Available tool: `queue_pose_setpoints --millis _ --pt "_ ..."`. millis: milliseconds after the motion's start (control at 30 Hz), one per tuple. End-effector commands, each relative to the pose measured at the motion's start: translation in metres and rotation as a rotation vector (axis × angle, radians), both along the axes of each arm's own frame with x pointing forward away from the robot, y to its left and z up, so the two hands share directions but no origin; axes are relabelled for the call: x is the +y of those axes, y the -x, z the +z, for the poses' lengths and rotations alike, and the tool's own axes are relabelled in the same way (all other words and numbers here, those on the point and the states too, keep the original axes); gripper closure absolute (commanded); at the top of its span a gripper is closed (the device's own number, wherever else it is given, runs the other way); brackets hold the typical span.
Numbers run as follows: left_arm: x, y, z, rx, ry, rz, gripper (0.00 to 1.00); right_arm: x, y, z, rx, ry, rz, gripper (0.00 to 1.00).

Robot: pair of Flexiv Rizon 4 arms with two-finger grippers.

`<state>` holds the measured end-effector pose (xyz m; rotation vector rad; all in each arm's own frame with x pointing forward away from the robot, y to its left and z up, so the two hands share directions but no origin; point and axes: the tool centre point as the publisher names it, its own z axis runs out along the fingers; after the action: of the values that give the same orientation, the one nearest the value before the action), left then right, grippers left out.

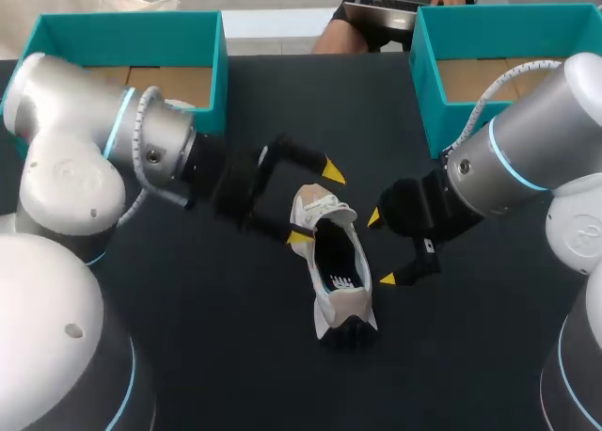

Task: Take the shoe out of the shoebox, open the shoe tongue, remove and reinsert the insole, then place the shoe into the shoebox

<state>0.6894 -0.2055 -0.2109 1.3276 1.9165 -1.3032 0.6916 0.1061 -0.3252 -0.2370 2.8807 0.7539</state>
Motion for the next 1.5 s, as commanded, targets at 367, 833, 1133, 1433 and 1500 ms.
queue_pose_setpoints --millis 367,833,1133,1433,1500 --pt "-0.002 -0.004 0.003 0.021 -0.205 -0.101 0.00 -0.072 -0.010 0.066 0.025 0.060 -0.019 0.00" --pt "-0.001 -0.026 -0.010 -0.058 -0.384 -0.142 0.00 -0.121 -0.012 0.126 0.012 0.121 -0.040 0.00" --pt "-0.004 -0.031 -0.025 -0.164 -0.612 -0.363 1.00 -0.121 -0.012 0.126 0.012 0.121 -0.040 0.00" --pt "-0.004 -0.026 -0.037 -0.261 -0.754 -0.416 1.00 -0.121 -0.012 0.126 0.012 0.121 -0.040 0.00" --pt "-0.004 -0.026 -0.037 -0.261 -0.754 -0.416 1.00 -0.121 -0.012 0.126 0.012 0.121 -0.040 0.00"
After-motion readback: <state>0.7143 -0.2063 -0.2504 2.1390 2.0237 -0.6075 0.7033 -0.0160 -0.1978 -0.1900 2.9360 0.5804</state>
